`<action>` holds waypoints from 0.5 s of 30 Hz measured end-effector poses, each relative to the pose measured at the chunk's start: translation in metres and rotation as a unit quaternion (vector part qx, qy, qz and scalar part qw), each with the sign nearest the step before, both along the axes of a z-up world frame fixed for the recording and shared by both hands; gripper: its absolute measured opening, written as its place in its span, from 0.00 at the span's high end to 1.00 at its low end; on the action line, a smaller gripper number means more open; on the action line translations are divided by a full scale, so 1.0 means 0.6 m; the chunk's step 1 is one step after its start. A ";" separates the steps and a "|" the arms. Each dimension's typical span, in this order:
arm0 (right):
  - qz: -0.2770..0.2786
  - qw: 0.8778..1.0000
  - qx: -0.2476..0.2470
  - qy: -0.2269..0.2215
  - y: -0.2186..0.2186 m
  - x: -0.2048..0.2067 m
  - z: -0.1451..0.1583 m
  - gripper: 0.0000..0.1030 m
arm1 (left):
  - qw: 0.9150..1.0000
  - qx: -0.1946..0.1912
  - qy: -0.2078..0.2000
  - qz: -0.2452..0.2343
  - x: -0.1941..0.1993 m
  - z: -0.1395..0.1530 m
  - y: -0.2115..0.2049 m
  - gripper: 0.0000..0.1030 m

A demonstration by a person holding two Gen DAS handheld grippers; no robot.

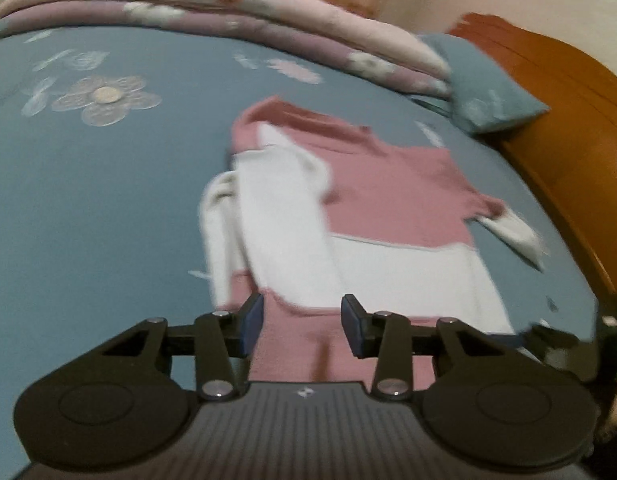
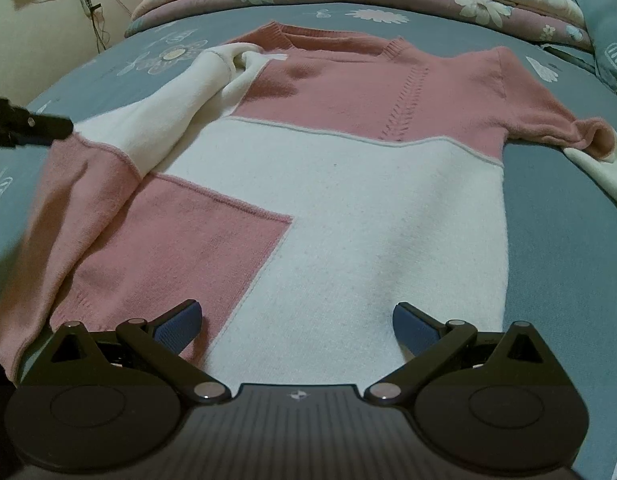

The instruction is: Fold clothes

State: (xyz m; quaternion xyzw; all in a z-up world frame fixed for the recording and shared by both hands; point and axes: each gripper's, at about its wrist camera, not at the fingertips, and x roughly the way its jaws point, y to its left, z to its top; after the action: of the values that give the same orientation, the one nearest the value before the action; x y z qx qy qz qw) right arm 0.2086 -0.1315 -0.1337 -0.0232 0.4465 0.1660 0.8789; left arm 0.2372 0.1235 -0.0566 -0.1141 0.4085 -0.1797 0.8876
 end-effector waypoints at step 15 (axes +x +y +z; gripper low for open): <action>0.006 1.000 -0.015 -0.007 0.007 -0.005 -0.001 0.00 | 0.999 0.035 -0.002 -0.029 -0.026 -0.021 -0.018 0.67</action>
State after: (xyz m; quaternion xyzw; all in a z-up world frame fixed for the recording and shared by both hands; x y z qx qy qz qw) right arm 0.2053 -0.1275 -0.1345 -0.0408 0.4431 0.1645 0.8803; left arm 0.2218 0.1127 -0.0694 -0.0703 0.4156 -0.1912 0.8864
